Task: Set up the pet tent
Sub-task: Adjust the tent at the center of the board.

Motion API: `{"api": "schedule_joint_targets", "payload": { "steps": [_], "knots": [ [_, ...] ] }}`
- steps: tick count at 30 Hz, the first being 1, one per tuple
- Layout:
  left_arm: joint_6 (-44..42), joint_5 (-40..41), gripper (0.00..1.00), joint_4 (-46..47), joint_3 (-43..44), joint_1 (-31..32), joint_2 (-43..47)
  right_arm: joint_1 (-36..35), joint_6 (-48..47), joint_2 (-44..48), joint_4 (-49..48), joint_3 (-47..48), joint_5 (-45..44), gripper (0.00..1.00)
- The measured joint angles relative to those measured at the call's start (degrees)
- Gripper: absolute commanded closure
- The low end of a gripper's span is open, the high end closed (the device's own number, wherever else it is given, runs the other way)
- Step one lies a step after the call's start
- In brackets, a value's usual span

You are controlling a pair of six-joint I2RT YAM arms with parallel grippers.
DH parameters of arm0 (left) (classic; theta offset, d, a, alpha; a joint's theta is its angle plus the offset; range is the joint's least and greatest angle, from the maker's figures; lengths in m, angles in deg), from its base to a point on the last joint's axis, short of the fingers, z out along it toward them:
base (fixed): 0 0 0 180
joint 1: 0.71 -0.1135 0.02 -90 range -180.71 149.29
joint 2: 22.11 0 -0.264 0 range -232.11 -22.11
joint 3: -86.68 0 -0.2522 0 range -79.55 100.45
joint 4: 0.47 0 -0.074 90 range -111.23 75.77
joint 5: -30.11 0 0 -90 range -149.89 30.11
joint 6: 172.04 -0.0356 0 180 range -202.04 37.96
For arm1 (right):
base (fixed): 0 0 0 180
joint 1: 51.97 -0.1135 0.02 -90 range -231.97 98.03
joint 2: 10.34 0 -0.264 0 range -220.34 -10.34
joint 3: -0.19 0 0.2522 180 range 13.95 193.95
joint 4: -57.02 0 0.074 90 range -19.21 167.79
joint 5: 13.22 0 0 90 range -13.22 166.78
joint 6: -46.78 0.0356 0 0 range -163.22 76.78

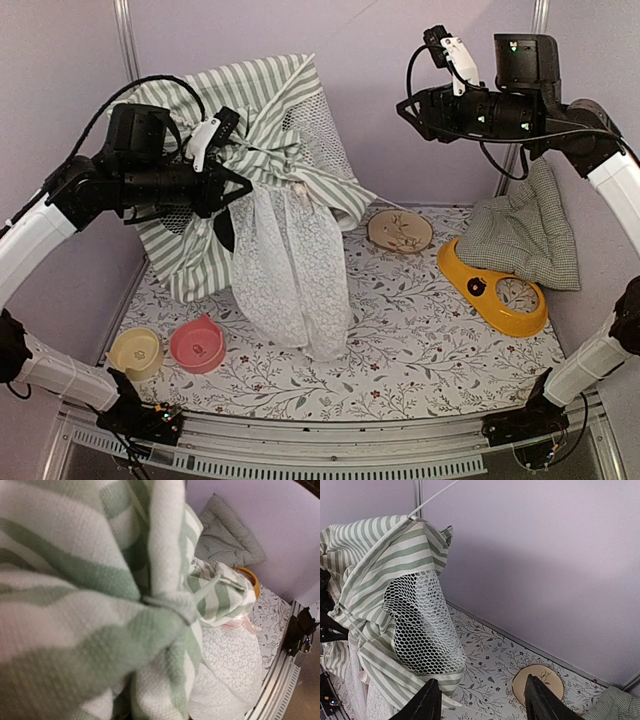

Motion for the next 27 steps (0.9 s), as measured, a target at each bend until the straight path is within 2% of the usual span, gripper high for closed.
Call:
{"api": "schedule_joint_targets", "payload": {
  "steps": [6, 12, 15, 19, 23, 27],
  "knots": [
    [-6.8, -22.1, 1.00, -1.4, 10.1, -18.3, -6.3, 0.0, -1.7, -1.2, 0.4, 1.2, 0.3, 0.29],
    [-10.1, -34.9, 1.00, -3.0, 25.1, -33.4, -13.8, 0.0, -4.5, -4.6, 1.2, 7.4, 1.1, 0.20],
    [-10.3, -40.8, 1.00, -3.2, 28.0, -38.2, -15.1, 0.2, -6.2, -5.0, 1.8, 7.5, 0.7, 0.15],
    [-10.6, -48.1, 1.00, -3.8, 30.4, -41.9, -16.5, 1.6, -8.3, -4.9, 2.8, 5.6, 0.9, 0.14],
    [-11.7, -53.1, 1.00, -5.7, 31.2, -42.4, -18.1, 2.7, -8.6, -4.2, 3.7, 0.6, 1.4, 0.16],
    [-13.6, -55.9, 1.00, -7.1, 30.1, -42.3, -19.6, 3.0, -6.1, 0.7, 3.6, -13.4, 4.2, 0.16]
  ]
}}
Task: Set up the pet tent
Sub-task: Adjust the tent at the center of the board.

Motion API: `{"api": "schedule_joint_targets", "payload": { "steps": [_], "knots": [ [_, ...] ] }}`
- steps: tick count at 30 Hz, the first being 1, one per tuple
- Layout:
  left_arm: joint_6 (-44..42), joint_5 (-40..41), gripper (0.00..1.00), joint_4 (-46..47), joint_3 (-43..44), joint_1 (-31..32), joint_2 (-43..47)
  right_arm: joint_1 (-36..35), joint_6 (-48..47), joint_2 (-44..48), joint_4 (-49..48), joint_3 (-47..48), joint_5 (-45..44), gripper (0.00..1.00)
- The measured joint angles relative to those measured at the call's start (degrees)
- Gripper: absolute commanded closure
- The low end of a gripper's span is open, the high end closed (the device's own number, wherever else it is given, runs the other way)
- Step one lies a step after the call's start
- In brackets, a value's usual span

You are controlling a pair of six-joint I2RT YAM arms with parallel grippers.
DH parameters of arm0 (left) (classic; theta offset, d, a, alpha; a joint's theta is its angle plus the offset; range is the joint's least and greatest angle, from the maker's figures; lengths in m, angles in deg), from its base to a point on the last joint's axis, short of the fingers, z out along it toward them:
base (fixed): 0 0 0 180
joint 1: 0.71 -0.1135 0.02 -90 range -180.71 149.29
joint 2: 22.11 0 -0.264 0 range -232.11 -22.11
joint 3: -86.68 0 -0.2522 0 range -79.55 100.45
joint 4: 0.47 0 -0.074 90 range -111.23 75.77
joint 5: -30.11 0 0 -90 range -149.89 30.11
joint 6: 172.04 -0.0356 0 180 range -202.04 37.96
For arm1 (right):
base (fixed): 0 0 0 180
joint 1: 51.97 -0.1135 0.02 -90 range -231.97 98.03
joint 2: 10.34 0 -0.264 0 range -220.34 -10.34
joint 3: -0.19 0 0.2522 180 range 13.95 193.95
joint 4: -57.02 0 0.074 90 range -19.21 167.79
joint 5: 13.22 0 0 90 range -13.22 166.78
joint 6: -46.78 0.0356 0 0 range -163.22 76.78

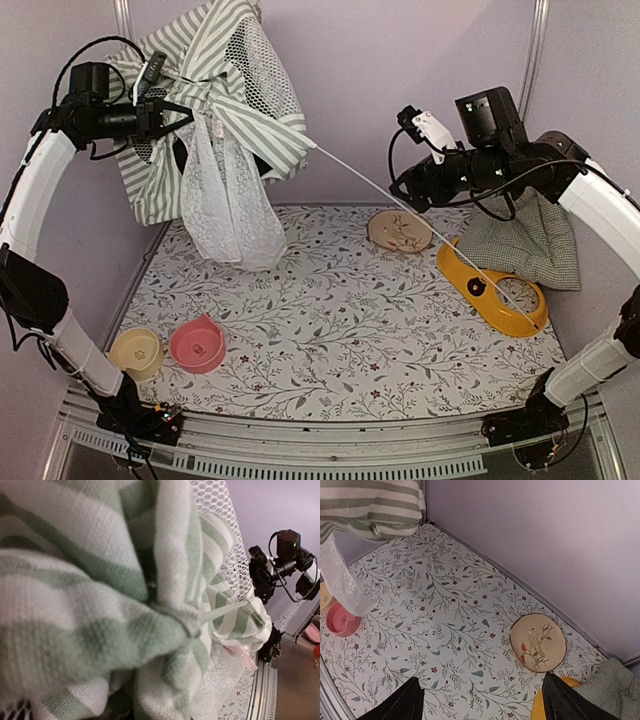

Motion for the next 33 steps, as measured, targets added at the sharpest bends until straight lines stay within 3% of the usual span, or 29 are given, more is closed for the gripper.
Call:
{"api": "schedule_joint_targets", "payload": {
  "steps": [6, 12, 15, 19, 21, 23, 28, 33],
  "knots": [
    [-5.2, 1.5, 1.00, -4.0, -3.3, 3.4, -5.4, 0.0, 5.4, 9.8, -0.9, -17.1, 5.1, 0.17],
    [-8.4, 8.5, 0.98, -6.7, -11.7, 8.1, -12.0, 0.0, 10.0, 10.8, -3.4, -22.6, 6.6, 0.17],
    [-9.2, 13.7, 0.80, -8.0, -13.2, 8.2, -15.2, 0.0, 10.8, 9.3, -4.4, -23.5, 7.4, 0.17],
    [-8.9, 21.7, 0.67, -7.9, -13.0, 7.8, -17.3, 0.0, 11.1, 6.8, -5.7, -24.4, 8.0, 0.16],
    [-8.0, 25.9, 0.48, -7.3, -12.1, 7.6, -17.8, 0.0, 11.2, 5.8, -6.7, -26.0, 8.1, 0.16],
    [-6.6, 29.4, 0.38, -5.4, -11.6, 7.3, -17.9, 0.0, 11.4, 5.1, -7.3, -28.5, 8.1, 0.15],
    [-3.1, 34.3, 0.36, 1.0, -12.2, 7.0, -15.1, 0.3, 12.6, 4.6, -8.4, -34.7, 8.7, 0.16],
    [3.1, 37.3, 0.36, 9.5, -17.8, 7.8, -5.4, 0.0, 13.3, 5.0, -9.5, -40.2, 12.8, 0.17]
  ]
}}
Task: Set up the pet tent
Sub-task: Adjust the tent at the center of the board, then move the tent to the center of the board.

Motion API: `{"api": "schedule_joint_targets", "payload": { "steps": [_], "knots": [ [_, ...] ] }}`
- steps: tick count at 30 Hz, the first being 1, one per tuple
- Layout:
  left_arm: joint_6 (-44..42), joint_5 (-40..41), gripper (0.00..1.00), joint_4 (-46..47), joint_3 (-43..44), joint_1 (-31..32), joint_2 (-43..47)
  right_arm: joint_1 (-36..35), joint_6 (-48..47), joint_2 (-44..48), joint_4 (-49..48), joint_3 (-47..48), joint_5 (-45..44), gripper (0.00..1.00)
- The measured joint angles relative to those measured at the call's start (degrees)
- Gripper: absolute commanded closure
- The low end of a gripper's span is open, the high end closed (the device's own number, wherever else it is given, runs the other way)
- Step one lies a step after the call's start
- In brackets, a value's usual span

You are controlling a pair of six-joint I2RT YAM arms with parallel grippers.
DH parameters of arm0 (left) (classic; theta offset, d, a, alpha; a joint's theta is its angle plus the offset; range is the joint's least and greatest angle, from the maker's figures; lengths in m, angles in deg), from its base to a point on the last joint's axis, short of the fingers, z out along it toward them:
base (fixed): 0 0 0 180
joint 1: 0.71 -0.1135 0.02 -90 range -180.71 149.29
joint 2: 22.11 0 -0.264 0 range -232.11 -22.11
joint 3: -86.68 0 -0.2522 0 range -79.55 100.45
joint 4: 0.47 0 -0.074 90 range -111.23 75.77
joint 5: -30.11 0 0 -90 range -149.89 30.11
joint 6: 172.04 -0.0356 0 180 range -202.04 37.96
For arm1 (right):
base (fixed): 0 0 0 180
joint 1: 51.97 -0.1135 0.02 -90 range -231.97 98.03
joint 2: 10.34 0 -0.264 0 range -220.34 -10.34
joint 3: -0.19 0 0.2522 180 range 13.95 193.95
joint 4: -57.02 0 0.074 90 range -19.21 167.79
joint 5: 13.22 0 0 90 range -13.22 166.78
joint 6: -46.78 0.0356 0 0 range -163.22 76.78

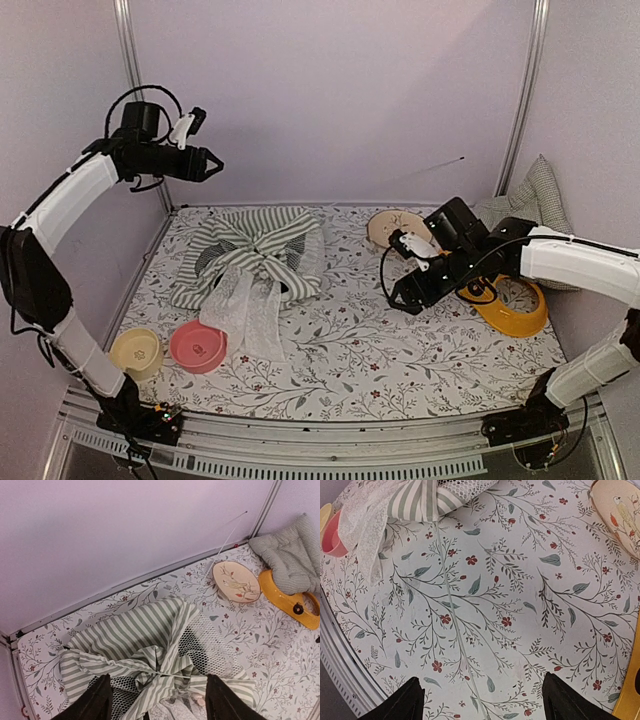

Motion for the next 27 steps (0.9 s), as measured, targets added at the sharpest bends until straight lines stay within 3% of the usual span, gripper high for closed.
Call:
{"api": "schedule_joint_targets", "payload": {
  "steps": [6, 11, 18, 27],
  "knots": [
    [9.4, 3.3, 0.36, 11.6, -16.9, 3.8, 14.7, -4.3, 1.9, -2.0, -0.6, -4.6, 2.9, 0.17],
    [15.8, 6.2, 0.37, 17.1, -28.3, 4.5, 20.0, -5.9, 3.4, -2.9, -0.1, -7.3, 3.3, 0.18],
    [22.7, 6.6, 0.37, 22.7, -36.3, 4.6, 21.5, -5.9, 3.8, -3.4, -0.7, -7.4, 4.0, 0.22],
    [26.3, 5.7, 0.39, 26.8, -39.6, 4.9, 22.2, -6.1, 3.5, -8.2, -1.2, -7.3, 4.3, 0.26]
  ]
}}
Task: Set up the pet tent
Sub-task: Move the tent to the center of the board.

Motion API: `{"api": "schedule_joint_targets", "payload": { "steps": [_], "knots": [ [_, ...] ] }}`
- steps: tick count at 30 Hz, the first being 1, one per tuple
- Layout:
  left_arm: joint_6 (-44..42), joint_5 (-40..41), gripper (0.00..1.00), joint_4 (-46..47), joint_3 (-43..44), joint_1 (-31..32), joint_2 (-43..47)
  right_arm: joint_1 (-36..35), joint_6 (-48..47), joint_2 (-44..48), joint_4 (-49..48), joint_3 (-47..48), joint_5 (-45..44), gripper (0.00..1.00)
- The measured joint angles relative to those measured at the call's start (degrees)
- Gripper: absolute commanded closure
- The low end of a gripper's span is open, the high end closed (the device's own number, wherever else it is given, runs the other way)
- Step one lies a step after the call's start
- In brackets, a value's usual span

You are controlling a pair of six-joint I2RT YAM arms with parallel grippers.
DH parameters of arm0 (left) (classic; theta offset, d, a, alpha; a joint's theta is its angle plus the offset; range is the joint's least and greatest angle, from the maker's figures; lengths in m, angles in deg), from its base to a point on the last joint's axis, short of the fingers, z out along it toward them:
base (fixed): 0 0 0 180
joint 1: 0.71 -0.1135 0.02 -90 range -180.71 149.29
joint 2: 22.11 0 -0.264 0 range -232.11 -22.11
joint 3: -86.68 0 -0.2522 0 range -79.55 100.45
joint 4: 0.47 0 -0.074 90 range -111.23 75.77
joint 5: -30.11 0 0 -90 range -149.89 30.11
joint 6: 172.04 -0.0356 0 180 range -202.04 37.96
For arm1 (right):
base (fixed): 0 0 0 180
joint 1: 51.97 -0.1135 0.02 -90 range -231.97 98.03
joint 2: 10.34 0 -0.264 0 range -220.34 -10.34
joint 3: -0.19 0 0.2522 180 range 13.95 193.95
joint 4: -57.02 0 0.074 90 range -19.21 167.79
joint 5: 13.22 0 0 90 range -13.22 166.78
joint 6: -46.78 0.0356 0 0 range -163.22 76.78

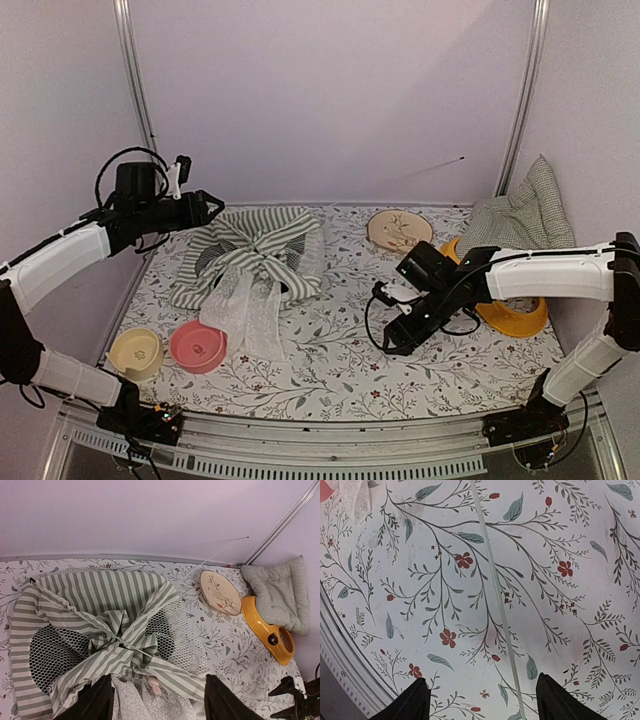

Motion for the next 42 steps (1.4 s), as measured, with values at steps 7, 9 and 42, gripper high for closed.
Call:
{"api": "schedule_joint_targets", "payload": {
  "steps": [7, 9, 42],
  "knots": [
    [4.3, 3.0, 0.50, 3.7, -0.8, -1.2, -1.8, 0.0, 0.3, -0.2, 0.1, 4.0, -2.1, 0.24],
    [6.1, 3.1, 0.54, 5.5, -0.7, -2.6, -4.4, 0.0, 0.5, -1.0, -0.1, 7.6, -2.6, 0.24],
    [14.8, 11.8, 0.84, 3.7, 36.5, -12.1, -51.3, 0.4, -6.3, -16.7, -0.7, 20.9, 0.7, 0.33]
  ]
}}
